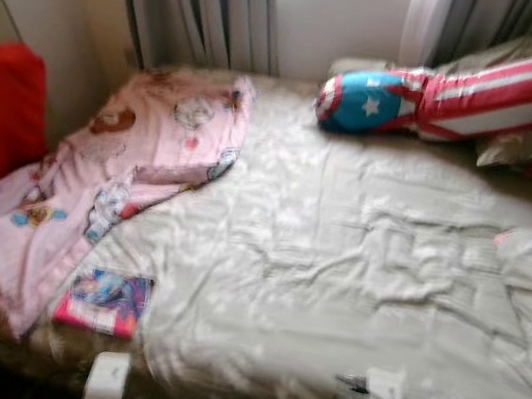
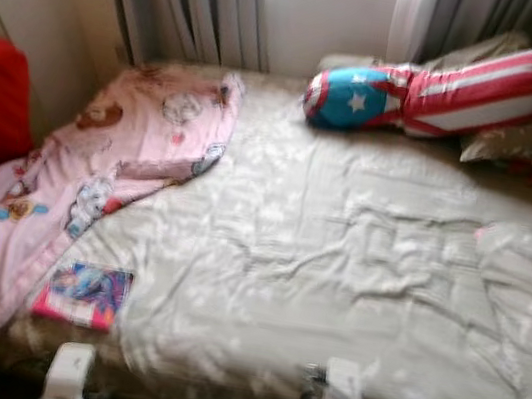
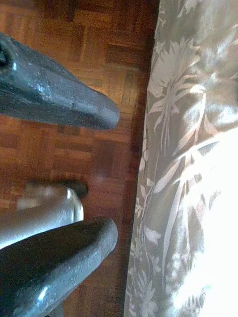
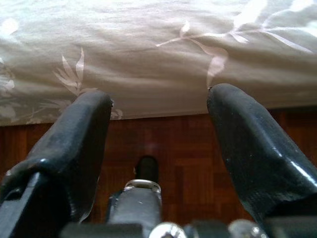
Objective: Clean up the room
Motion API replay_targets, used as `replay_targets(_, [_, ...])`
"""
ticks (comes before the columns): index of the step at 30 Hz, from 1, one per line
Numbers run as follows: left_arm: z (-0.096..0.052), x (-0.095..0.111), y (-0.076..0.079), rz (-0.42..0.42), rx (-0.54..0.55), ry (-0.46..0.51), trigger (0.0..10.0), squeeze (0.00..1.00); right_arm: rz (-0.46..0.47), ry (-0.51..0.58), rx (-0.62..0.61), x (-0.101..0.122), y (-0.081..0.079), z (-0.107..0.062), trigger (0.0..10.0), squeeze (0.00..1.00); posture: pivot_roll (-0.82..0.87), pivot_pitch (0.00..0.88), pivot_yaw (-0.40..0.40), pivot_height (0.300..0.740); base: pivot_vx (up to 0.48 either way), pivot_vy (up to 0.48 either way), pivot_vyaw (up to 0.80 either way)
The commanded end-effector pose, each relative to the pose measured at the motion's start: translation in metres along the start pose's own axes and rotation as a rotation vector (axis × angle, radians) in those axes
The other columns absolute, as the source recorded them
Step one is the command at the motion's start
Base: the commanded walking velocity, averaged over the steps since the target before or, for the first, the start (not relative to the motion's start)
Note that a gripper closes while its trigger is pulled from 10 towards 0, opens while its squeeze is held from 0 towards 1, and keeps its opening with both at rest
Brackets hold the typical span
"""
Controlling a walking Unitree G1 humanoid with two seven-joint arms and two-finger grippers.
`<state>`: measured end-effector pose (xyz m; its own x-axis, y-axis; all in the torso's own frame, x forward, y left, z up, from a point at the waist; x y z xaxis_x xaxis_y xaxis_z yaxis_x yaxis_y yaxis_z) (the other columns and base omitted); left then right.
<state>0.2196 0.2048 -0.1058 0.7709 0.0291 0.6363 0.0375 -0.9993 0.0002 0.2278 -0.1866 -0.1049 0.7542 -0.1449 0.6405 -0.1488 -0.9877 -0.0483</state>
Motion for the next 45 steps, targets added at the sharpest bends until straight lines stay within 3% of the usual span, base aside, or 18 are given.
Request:
replay_targets(1, [-0.002,-0.004,-0.011,-0.035,0.04,-0.008,10.0,0.0,0.005,0.002,0.015,0.002,-0.008,0.001,10.0,0.0,-0.03,0.0,0.013,0.74,0.0,0.48,0.0])
replay_targets(14, [-0.005,-0.021,-0.004,-0.074,0.043,-0.031,10.0,0.0,-0.013,-0.068,-0.022,-0.024,0.018,-0.006,10.0,0.0,0.03,0.0,-0.047,0.74,0.0,0.48,0.0])
replay_targets(23, [-0.007,-0.026,-0.01,-0.058,0.046,-0.046,10.0,0.0,-0.024,-0.064,-0.024,-0.022,0.027,-0.007,10.0,0.0,-0.01,0.0,-0.011,0.74,0.0,0.477,0.0])
replay_targets(29, [-0.008,-0.028,-0.01,-0.043,0.038,-0.052,10.0,0.0,-0.02,-0.068,-0.022,-0.026,0.021,-0.007,10.0,0.0,-0.02,0.0,-0.001,0.74,0.0,0.476,0.0])
replay_targets(40, [-0.008,-0.032,-0.006,-0.04,0.026,-0.056,10.0,0.0,-0.03,-0.069,-0.028,-0.027,0.023,-0.008,10.0,0.0,-0.04,0.0,-0.002,0.74,0.0,0.0,0.0])
replay_targets(45, [-0.009,-0.032,-0.006,-0.041,0.026,-0.059,10.0,0.0,-0.038,-0.062,-0.026,-0.027,0.021,-0.008,10.0,0.0,-0.04,0.0,-0.003,0.74,0.0,0.0,0.68])
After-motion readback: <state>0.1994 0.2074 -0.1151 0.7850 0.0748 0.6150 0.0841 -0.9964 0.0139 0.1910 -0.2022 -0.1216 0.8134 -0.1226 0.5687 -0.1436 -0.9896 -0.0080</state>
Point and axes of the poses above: a point about 5 cm out from each wrist's last joint towards the gripper, its own z axis pointing out of the wrist towards the gripper, its own x axis along the axis of the wrist's last joint, y = z × x, the point moved 4 cm from there along z, pointing out of the wrist towards the gripper, and after that the axes turned 3 degrees about z, right-handed, at the moved point
